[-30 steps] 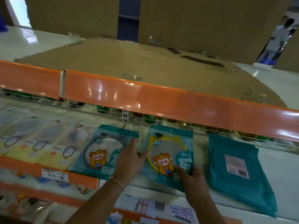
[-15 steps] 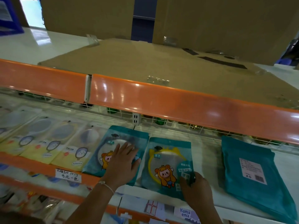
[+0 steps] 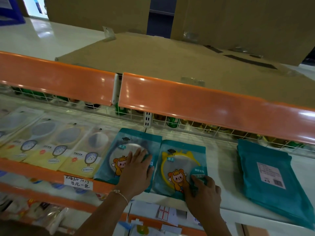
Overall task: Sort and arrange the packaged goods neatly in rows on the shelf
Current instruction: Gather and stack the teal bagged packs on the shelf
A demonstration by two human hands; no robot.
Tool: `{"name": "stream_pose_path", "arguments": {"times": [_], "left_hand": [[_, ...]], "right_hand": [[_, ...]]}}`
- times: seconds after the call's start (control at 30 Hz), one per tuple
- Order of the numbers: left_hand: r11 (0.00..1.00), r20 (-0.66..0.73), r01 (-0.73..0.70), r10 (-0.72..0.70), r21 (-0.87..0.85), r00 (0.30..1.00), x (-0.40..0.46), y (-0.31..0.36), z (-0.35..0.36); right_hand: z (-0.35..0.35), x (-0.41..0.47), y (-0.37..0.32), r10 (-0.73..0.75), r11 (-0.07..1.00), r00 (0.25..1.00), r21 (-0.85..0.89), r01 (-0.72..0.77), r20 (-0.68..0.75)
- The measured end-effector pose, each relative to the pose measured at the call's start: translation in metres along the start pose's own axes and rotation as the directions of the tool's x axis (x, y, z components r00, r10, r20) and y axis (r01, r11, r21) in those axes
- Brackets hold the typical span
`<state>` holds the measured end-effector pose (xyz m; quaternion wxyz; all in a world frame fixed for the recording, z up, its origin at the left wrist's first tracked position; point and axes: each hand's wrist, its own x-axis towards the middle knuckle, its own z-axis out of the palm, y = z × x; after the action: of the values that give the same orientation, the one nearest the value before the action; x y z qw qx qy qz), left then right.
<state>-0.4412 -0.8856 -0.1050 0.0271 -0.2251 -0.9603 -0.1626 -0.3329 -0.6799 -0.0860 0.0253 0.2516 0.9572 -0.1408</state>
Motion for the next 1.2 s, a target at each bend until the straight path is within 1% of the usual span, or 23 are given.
{"name": "stream_pose_path", "arguments": {"times": [0.23, 0.37, 0.47, 0.53, 0.6, 0.73, 0.8, 0.9, 0.97, 1.07, 1.2], "left_hand": [[1.000, 0.014, 0.004, -0.005, 0.023, 1.000, 0.001, 0.000, 0.001], [0.998, 0.057, 0.031, -0.034, 0.058, 0.998, 0.003, 0.006, -0.003], [0.997, 0.065, 0.018, -0.023, 0.068, 0.998, 0.004, 0.018, -0.008], [0.999, 0.027, -0.015, 0.014, 0.050, 1.000, 0.006, 0.031, -0.013], [0.998, 0.010, -0.065, 0.065, 0.003, 0.998, 0.009, 0.049, -0.018], [0.985, 0.024, -0.134, 0.137, -0.109, 0.990, 0.025, 0.090, -0.020], [0.972, 0.045, -0.167, 0.176, -0.167, 0.983, 0.032, 0.116, -0.019], [0.949, 0.058, -0.223, 0.241, -0.221, 0.969, 0.039, 0.158, -0.017], [0.933, 0.073, -0.259, 0.285, -0.249, 0.956, 0.043, 0.187, -0.012], [0.907, 0.136, -0.307, 0.356, -0.287, 0.925, 0.049, 0.229, 0.000], [0.886, 0.217, -0.295, 0.386, -0.359, 0.897, 0.055, 0.273, 0.015]], "right_hand": [[0.001, -0.005, -0.005, -0.005, 1.000, 1.000, -0.003, 0.005, 0.006], [0.003, -0.005, -0.003, -0.018, 1.000, 1.000, 0.023, 0.018, -0.006], [0.004, -0.005, 0.001, -0.024, 0.998, 0.999, 0.062, 0.026, -0.025], [0.001, -0.003, 0.007, -0.034, 0.991, 0.996, 0.125, 0.045, -0.085], [-0.003, 0.002, 0.018, -0.031, 0.981, 0.981, 0.180, 0.066, -0.190], [-0.030, 0.015, 0.051, 0.018, 0.963, 0.915, 0.254, 0.093, -0.404], [-0.049, 0.023, 0.075, 0.071, 0.961, 0.881, 0.268, 0.065, -0.467], [-0.072, 0.033, 0.117, 0.162, 0.950, 0.848, 0.312, 0.005, -0.505], [-0.083, 0.036, 0.144, 0.225, 0.939, 0.841, 0.339, -0.054, -0.492], [-0.097, 0.039, 0.178, 0.310, 0.914, 0.842, 0.381, -0.138, -0.441], [-0.104, 0.041, 0.210, 0.393, 0.876, 0.868, 0.409, -0.254, -0.303]]}}
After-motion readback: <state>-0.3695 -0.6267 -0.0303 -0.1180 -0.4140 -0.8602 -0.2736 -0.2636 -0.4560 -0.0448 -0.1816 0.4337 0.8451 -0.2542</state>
